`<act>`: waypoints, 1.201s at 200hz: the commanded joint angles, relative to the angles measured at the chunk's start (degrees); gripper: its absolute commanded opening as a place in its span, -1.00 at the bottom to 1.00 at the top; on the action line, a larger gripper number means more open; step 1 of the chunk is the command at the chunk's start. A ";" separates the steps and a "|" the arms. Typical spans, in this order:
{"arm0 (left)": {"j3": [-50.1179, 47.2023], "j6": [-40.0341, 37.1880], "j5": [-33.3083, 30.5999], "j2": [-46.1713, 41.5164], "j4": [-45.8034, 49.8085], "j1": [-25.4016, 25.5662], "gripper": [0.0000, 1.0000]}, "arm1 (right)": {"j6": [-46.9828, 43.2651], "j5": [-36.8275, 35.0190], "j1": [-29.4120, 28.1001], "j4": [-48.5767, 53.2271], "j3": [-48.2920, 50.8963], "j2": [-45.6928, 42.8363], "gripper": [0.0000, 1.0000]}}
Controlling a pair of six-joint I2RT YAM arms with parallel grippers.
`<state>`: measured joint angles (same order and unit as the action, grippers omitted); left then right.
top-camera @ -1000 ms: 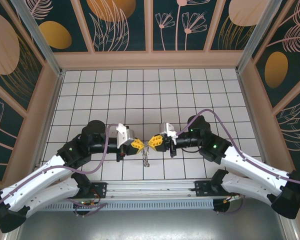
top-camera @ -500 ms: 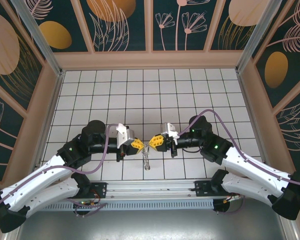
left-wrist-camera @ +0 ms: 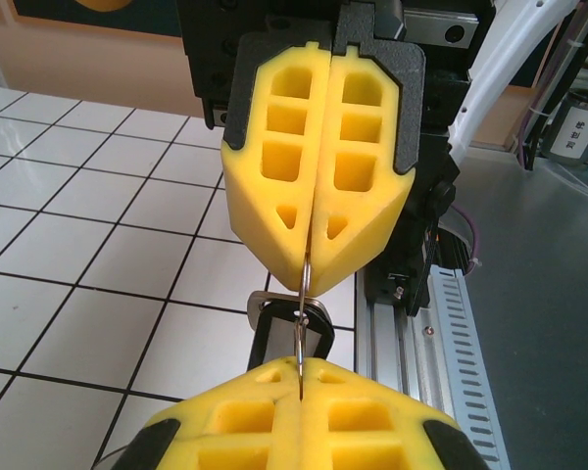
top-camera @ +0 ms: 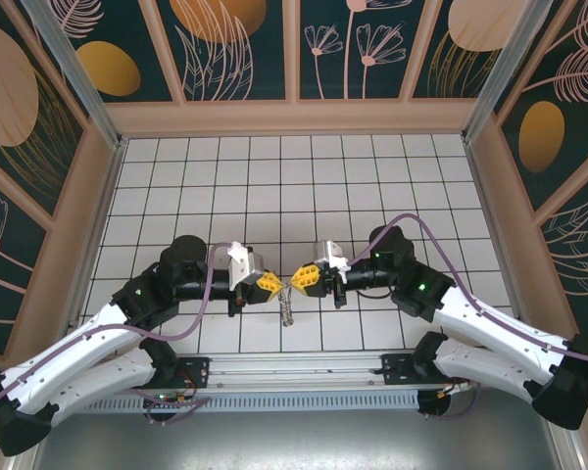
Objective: Put the keys on the keyring
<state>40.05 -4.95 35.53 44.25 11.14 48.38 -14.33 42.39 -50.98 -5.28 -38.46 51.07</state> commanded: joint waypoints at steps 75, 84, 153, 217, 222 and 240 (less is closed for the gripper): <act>1.08 -0.99 0.96 -0.42 -0.67 -0.07 -1.00 | -0.55 2.64 0.44 -1.84 -0.48 0.39 -1.00; 1.08 -0.95 1.01 -0.39 -0.75 -0.04 -1.00 | -0.57 2.98 0.44 -1.75 -0.57 0.50 -1.00; 1.43 -1.09 1.04 0.22 -0.81 -0.04 -1.00 | -0.79 4.10 0.44 -1.49 -0.92 0.91 -1.00; 1.54 -0.85 1.24 0.57 -1.02 -0.04 -1.00 | -1.78 4.84 0.20 -2.01 -0.13 -0.18 -1.00; 1.54 -0.80 1.24 0.57 -1.03 -0.05 -1.00 | -1.92 4.80 0.10 -2.06 -0.05 -0.37 -1.00; 1.52 -0.68 1.39 0.75 -1.18 -0.07 -1.00 | -3.14 4.20 -0.43 -2.12 0.54 -1.11 -1.00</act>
<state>40.05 -4.95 36.21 44.80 11.20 48.38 -15.18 44.91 -50.94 -5.41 -38.46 51.86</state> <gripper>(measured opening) 0.041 0.048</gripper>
